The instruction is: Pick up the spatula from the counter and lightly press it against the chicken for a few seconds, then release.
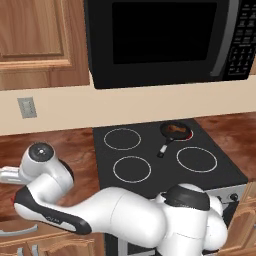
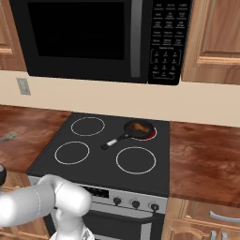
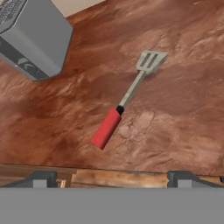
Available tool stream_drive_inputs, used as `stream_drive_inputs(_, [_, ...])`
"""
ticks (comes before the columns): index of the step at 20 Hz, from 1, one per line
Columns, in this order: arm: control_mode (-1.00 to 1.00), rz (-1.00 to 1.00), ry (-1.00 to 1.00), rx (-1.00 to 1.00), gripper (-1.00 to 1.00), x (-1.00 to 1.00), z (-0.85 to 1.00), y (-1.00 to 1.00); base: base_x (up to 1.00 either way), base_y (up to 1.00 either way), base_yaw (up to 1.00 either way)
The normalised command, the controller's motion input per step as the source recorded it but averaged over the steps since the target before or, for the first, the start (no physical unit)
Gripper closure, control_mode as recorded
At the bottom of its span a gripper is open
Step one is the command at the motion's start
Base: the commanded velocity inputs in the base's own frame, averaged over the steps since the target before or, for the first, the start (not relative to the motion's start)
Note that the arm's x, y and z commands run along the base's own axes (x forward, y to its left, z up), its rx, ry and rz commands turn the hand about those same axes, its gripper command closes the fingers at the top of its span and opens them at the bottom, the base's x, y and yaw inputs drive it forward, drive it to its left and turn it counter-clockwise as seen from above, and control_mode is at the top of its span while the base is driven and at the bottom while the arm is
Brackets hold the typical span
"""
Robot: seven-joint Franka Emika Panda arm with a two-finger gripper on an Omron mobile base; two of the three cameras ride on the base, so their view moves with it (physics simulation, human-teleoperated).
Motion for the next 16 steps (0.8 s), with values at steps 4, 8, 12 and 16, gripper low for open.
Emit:
stream_drive_inputs(4, [-1.00,0.00,0.00,0.00,-1.00,0.12,-0.20,0.09,0.00,0.00,0.00])
stream_drive_inputs(8, [-1.00,0.00,0.01,0.00,-1.00,0.13,-0.23,0.11,0.00,0.00,0.00])
stream_drive_inputs(12, [-1.00,0.00,0.03,0.00,-1.00,0.18,-0.21,0.06,0.00,0.00,0.00])
stream_drive_inputs(16, [-1.00,0.00,0.03,0.00,-1.00,0.24,-0.18,0.08,0.00,0.00,0.00])
